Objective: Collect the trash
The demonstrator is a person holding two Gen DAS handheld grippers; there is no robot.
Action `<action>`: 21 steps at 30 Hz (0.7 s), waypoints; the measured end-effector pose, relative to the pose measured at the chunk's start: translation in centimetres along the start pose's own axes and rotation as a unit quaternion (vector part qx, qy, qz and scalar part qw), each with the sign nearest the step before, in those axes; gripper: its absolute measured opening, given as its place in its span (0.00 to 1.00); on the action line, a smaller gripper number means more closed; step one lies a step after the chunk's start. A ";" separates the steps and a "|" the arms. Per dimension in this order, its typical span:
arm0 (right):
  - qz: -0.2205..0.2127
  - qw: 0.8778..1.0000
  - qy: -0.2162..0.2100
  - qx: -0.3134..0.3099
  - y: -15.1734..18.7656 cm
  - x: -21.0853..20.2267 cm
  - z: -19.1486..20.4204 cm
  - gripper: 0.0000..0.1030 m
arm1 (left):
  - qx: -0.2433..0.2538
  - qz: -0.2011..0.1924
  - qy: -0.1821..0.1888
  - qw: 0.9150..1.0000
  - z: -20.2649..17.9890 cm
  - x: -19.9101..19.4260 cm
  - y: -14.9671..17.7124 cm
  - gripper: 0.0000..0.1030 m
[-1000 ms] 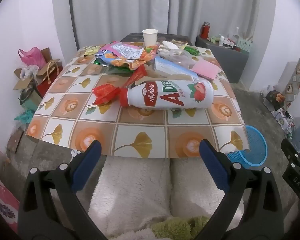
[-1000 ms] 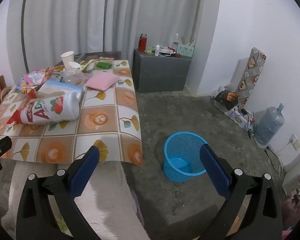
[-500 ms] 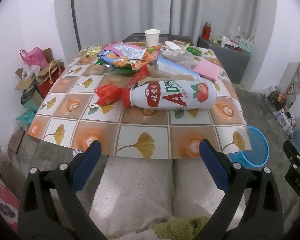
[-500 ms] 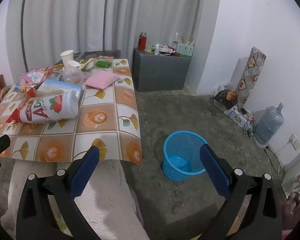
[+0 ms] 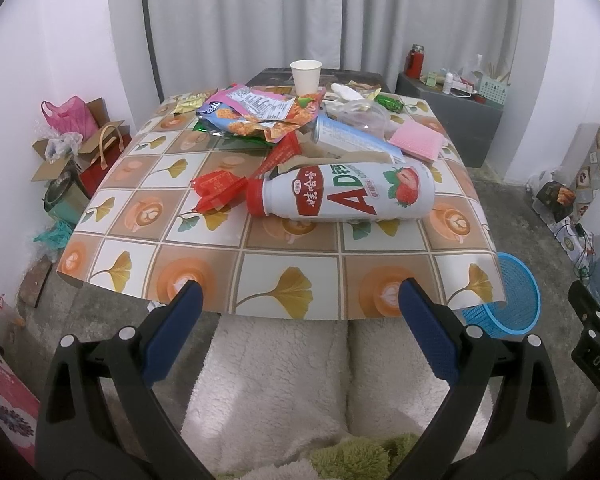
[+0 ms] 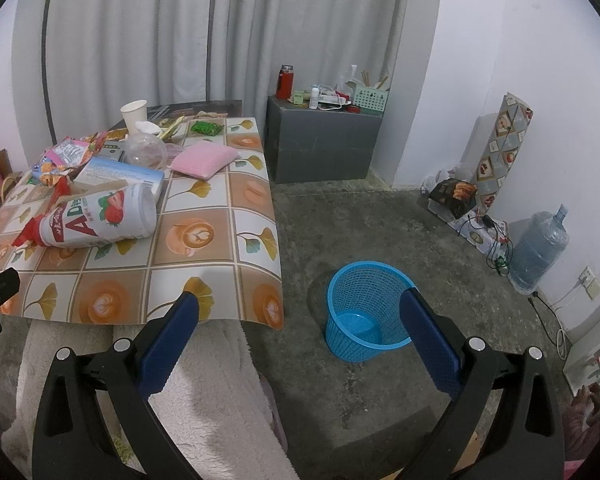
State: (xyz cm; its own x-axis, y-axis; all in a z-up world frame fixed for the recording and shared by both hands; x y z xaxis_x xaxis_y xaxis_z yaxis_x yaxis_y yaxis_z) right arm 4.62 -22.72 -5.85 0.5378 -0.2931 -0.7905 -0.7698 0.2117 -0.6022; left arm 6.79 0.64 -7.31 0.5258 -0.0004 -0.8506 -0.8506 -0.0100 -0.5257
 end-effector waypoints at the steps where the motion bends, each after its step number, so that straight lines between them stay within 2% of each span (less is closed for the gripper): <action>1: 0.000 1.000 0.000 0.000 0.1 0.1 -0.1 0.95 | 0.000 0.000 0.000 1.000 0.0 0.0 0.0 0.92; 21: 0.001 1.000 0.002 -0.003 0.2 0.2 0.1 0.95 | -0.001 0.002 -0.002 1.000 0.2 0.4 -0.3 0.91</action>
State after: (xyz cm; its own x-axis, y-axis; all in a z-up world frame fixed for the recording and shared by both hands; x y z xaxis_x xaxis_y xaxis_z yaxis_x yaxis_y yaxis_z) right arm 4.62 -22.64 -6.14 0.5357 -0.2957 -0.7909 -0.7725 0.2066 -0.6004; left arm 7.22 0.85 -7.47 0.5223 0.0028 -0.8527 -0.8527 -0.0115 -0.5223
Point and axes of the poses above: each gripper's, at about its wrist camera, not at the fingertips, and x roughly the way its jaws point, z to its left, y to its underside, the point moved 10 cm from there along x, roughly the way its jaws point, and after that the axes turned 12 degrees about z, right-handed, at the moved point
